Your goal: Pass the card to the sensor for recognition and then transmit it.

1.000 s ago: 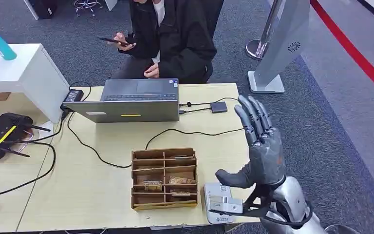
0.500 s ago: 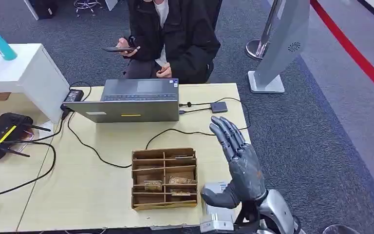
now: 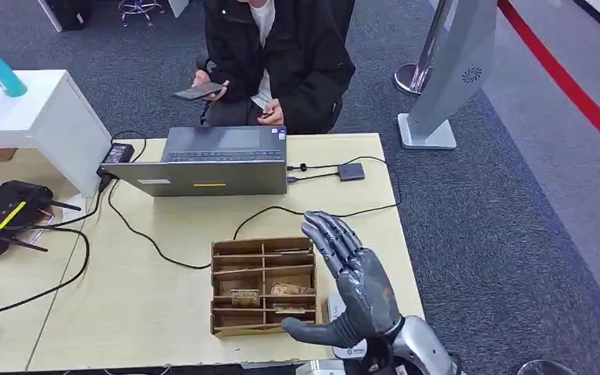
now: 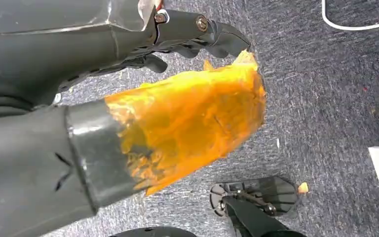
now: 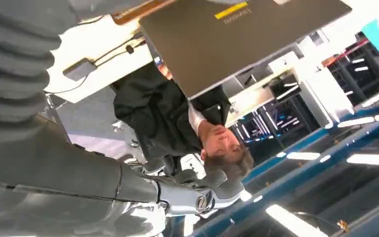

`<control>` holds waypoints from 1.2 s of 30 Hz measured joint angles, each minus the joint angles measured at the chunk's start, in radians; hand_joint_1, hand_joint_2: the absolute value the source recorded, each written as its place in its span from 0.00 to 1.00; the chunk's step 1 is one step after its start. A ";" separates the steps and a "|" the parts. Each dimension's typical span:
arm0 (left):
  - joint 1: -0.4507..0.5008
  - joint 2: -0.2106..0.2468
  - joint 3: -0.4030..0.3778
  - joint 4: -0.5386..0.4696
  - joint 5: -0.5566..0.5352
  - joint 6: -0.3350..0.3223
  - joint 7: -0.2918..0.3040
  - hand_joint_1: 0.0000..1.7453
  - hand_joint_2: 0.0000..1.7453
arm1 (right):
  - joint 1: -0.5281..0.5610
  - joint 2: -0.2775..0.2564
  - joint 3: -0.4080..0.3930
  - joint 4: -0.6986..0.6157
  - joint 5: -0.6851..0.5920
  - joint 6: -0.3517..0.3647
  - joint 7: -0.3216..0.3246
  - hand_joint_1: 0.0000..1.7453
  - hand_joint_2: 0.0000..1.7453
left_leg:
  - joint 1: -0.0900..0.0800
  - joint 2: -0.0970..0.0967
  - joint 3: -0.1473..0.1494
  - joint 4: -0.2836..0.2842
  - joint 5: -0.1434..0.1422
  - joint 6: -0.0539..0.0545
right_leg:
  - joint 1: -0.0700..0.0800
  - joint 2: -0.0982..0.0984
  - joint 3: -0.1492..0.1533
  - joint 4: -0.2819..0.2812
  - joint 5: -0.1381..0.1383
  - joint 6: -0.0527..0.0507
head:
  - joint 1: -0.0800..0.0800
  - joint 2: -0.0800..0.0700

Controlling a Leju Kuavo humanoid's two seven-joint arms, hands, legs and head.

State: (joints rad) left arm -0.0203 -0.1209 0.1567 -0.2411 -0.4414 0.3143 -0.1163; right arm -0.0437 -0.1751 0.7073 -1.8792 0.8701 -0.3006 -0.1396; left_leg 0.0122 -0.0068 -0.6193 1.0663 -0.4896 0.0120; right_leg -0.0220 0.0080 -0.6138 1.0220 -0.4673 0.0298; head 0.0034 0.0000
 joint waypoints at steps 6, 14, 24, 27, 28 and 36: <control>0.000 -0.005 0.015 -0.004 -0.013 -0.003 0.005 0.00 0.00 | -0.016 0.011 0.011 0.037 0.100 -0.013 0.038 0.00 1.00 | 0.000 0.000 0.000 0.000 0.000 0.000 | 0.000 0.000 0.000 0.000 0.000 0.000 | 0.000 0.000; -0.002 -0.006 0.019 -0.011 -0.043 -0.018 0.026 0.00 0.00 | -0.077 0.019 0.049 0.074 0.224 0.011 0.113 0.00 1.00 | 0.000 0.000 0.000 0.000 0.000 0.000 | 0.000 0.001 0.000 0.000 0.000 0.000 | 0.000 0.000; -0.015 -0.006 0.019 -0.025 -0.081 -0.032 0.047 0.00 0.00 | -0.179 0.029 0.100 0.155 0.303 0.065 0.180 0.00 1.00 | 0.000 0.000 0.000 0.000 0.000 0.000 | 0.000 0.000 0.000 0.000 0.000 0.000 | 0.000 0.000; -0.019 -0.006 0.019 -0.025 -0.088 -0.037 0.052 0.00 0.00 | -0.200 0.032 0.112 0.176 0.302 0.087 0.190 0.00 1.00 | 0.000 0.000 0.000 0.000 0.000 0.000 | 0.000 0.000 0.000 0.000 0.000 0.000 | 0.000 0.000; -0.020 -0.007 0.020 -0.025 -0.090 -0.038 0.054 0.00 0.00 | -0.207 0.033 0.115 0.184 0.297 0.099 0.193 0.00 1.00 | 0.000 0.000 0.000 0.000 0.000 0.000 | 0.000 0.000 0.000 0.000 0.000 0.000 | 0.000 0.000; -0.022 -0.007 0.034 -0.026 -0.107 -0.047 0.058 0.00 0.00 | -0.242 0.034 0.137 0.228 0.253 0.170 0.214 0.00 1.00 | 0.000 0.000 0.000 0.000 0.000 0.000 | 0.000 0.000 0.000 0.000 0.000 0.000 | 0.000 0.000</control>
State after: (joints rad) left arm -0.0419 -0.1278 0.1907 -0.2674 -0.5485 0.2671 -0.0584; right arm -0.2861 -0.1408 0.8446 -1.6514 1.1235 -0.1305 0.0748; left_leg 0.0123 -0.0067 -0.6191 1.0663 -0.4893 0.0117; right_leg -0.0220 0.0082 -0.6138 1.0223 -0.4671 0.0296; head 0.0034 0.0000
